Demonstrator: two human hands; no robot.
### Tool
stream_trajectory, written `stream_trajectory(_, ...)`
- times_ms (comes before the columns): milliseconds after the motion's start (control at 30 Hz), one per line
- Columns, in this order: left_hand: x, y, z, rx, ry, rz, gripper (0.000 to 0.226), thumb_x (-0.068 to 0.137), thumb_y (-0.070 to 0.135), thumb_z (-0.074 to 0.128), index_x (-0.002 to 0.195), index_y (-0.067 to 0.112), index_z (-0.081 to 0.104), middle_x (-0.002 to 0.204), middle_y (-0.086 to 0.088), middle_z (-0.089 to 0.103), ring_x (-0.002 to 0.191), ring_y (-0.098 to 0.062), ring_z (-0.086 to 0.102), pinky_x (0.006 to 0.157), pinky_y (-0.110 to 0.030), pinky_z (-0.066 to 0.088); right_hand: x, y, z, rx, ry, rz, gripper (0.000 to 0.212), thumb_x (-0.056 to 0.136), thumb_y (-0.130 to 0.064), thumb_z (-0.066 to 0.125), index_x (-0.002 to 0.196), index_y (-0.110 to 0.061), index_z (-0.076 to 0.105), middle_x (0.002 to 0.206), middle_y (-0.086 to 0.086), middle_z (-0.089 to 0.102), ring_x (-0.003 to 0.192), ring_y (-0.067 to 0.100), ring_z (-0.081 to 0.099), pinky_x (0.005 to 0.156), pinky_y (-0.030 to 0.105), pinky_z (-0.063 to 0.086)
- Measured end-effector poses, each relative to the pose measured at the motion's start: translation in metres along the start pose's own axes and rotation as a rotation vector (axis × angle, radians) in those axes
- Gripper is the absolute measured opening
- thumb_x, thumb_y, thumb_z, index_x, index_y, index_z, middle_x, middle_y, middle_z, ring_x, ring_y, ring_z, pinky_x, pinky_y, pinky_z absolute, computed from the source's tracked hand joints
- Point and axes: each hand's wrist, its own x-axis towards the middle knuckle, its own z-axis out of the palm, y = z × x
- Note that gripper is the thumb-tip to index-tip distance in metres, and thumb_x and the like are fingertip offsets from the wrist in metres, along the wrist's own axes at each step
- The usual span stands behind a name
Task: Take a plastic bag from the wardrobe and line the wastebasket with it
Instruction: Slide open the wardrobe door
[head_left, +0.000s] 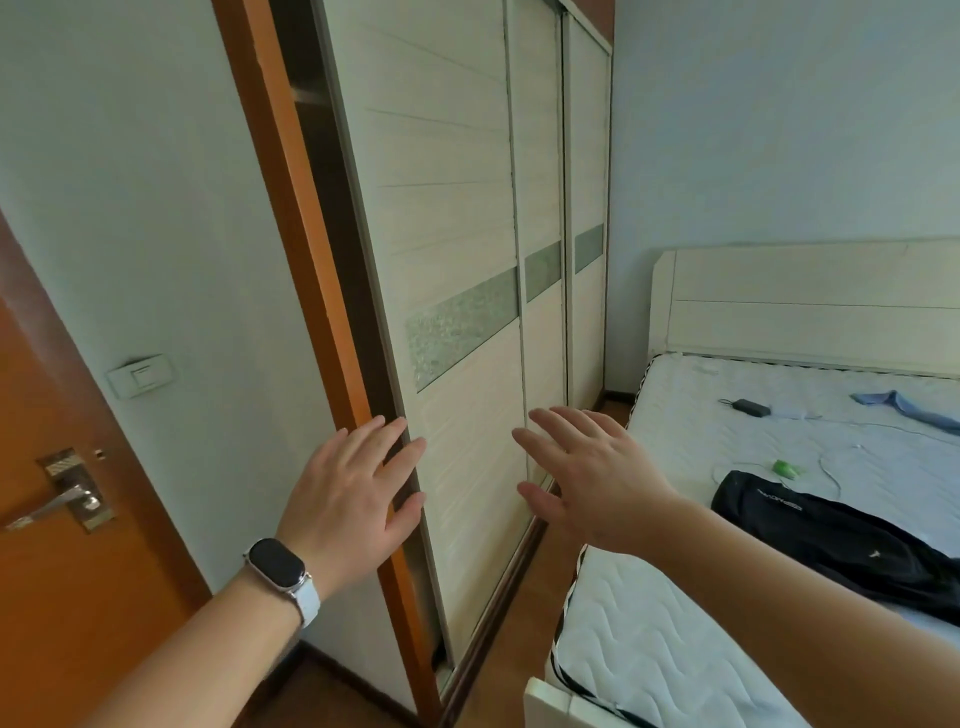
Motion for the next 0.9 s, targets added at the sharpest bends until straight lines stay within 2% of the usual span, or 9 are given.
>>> stream_trajectory(167, 0.032, -0.009, 0.015, 0.041, -0.011, -0.027, 0.054, 0.089, 0.054, 0.039, 0.129, 0.022, 0.058, 0.135, -0.009, 0.057, 0.126, -0.03, 0.053, 0.095, -0.048, 0.048, 0.027, 0.024, 0.017, 0.03, 0.004, -0.013, 0.058, 0.096, -0.06, 0.028, 0.141, -0.026, 0.043, 0.145, 0.003, 0.05, 0.134, 0.027, 0.046, 0.11, 0.046, 0.039)
stream_trajectory(433, 0.082, -0.052, 0.069, 0.057, 0.014, -0.015, 0.056, 0.089, 0.054, 0.036, 0.127, 0.021, 0.059, 0.134, -0.011, 0.058, 0.123, -0.032, 0.055, 0.096, -0.05, 0.046, 0.083, 0.035, 0.062, 0.024, -0.001, -0.032, 0.056, 0.096, -0.06, 0.03, 0.138, -0.027, 0.046, 0.143, 0.002, 0.052, 0.133, 0.026, 0.048, 0.109, 0.046, 0.038)
stream_trajectory(667, 0.143, -0.107, 0.122, 0.011, 0.084, -0.01, 0.055, 0.09, 0.051, 0.035, 0.127, 0.019, 0.061, 0.134, -0.012, 0.058, 0.124, -0.033, 0.054, 0.097, -0.053, 0.046, 0.167, 0.042, 0.102, -0.058, 0.04, -0.013, 0.055, 0.094, -0.059, 0.037, 0.136, -0.026, 0.049, 0.139, 0.001, 0.056, 0.128, 0.024, 0.052, 0.104, 0.042, 0.044)
stream_trajectory(900, 0.191, -0.16, 0.166, 0.009, 0.114, -0.014, 0.054, 0.089, 0.051, 0.036, 0.124, 0.02, 0.062, 0.132, -0.011, 0.06, 0.123, -0.034, 0.055, 0.098, -0.052, 0.045, 0.243, 0.038, 0.151, -0.061, 0.024, -0.009, 0.056, 0.095, -0.059, 0.036, 0.138, -0.025, 0.047, 0.142, 0.004, 0.053, 0.131, 0.026, 0.05, 0.106, 0.044, 0.042)
